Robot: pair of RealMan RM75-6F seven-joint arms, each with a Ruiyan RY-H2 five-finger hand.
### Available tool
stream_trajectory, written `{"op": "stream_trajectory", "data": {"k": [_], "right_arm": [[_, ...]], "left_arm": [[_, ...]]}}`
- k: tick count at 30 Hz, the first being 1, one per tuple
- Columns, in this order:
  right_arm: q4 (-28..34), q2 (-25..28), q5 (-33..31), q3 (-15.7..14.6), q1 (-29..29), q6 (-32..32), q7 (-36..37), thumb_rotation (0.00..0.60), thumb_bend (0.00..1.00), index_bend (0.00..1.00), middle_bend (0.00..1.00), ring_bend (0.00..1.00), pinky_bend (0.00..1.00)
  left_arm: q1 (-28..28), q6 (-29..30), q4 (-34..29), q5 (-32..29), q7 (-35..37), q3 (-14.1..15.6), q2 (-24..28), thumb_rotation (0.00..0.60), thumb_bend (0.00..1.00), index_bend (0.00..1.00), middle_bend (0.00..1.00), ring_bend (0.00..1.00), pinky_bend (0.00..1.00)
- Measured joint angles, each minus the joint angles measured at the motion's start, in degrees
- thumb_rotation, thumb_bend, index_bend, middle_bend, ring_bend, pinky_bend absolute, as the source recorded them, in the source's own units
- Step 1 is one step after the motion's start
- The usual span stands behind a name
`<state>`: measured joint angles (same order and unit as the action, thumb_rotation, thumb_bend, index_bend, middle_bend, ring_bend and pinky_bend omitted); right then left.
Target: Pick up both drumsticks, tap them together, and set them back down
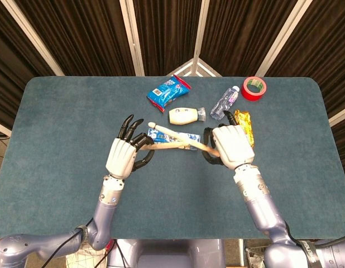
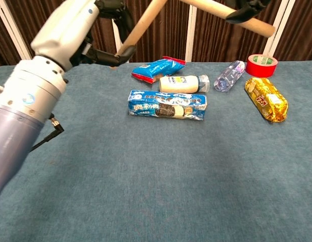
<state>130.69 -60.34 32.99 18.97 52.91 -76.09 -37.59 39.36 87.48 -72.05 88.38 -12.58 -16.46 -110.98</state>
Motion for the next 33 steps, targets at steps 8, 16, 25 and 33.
{"op": "stream_trajectory", "data": {"k": [8, 16, 25, 33], "right_arm": [[-2.6, 2.2, 6.3, -3.2, -3.7, 2.4, 3.7, 0.600, 0.48, 0.75, 0.64, 0.46, 0.07], [-8.0, 2.9, 20.2, -9.5, -9.6, 5.2, 9.6, 0.600, 0.48, 0.76, 0.64, 0.46, 0.07], [-18.5, 0.7, 33.1, -16.7, -15.6, 6.9, 13.9, 0.600, 0.48, 0.76, 0.65, 0.46, 0.07], [-26.0, -3.5, 35.6, -18.5, -18.1, 8.0, 15.6, 0.600, 0.48, 0.76, 0.65, 0.46, 0.07]], "left_arm": [[-3.9, -0.6, -6.8, 0.8, -4.1, 3.4, 11.7, 0.600, 0.50, 0.61, 0.62, 0.16, 0.08], [-9.4, -3.6, -17.6, -1.7, -5.6, 7.4, 26.9, 0.600, 0.50, 0.61, 0.61, 0.16, 0.08], [-13.0, -10.9, -20.5, -5.1, -4.6, 12.8, 36.9, 0.600, 0.50, 0.60, 0.61, 0.16, 0.08], [-11.7, -16.9, -18.7, -7.0, -8.9, 13.9, 37.3, 0.600, 0.50, 0.58, 0.60, 0.16, 0.08]]}}
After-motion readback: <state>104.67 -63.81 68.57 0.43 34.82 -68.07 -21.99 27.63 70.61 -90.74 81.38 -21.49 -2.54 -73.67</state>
